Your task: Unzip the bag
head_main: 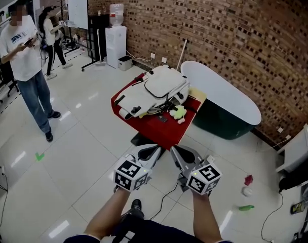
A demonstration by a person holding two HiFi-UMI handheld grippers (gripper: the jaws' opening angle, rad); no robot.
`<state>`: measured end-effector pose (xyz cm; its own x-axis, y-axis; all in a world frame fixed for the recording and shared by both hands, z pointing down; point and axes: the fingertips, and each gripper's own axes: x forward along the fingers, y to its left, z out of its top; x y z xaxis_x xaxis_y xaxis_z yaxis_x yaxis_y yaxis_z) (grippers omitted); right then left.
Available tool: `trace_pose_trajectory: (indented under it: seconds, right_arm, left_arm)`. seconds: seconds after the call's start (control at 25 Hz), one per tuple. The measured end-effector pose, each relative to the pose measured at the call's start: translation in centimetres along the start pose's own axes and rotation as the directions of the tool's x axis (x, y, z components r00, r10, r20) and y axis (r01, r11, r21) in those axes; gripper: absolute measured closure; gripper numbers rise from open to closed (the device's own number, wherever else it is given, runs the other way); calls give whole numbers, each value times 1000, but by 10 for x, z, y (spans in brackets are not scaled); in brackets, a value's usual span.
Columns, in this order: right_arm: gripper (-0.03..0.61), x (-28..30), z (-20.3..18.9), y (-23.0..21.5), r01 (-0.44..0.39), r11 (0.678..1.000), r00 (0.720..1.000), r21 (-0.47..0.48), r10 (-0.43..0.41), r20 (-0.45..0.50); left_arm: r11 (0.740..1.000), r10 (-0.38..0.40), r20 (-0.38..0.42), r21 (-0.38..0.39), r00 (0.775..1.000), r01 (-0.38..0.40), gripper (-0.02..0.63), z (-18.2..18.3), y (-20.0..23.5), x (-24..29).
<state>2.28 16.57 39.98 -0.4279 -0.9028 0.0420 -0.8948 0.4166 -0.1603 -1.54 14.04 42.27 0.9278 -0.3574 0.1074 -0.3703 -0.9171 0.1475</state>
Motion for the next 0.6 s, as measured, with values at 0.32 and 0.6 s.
trace_pose_trajectory:
  seconds: [0.32, 0.6]
  right_arm:
    - [572, 66, -6, -58, 94, 996, 994, 2, -93, -53]
    - [572, 98, -9, -113, 137, 990, 987, 12, -136, -82]
  left_arm:
    - [997, -63, -43, -38, 997, 61, 612, -12, 76, 53]
    - [996, -77, -56, -53, 995, 74, 612, -13, 118, 103]
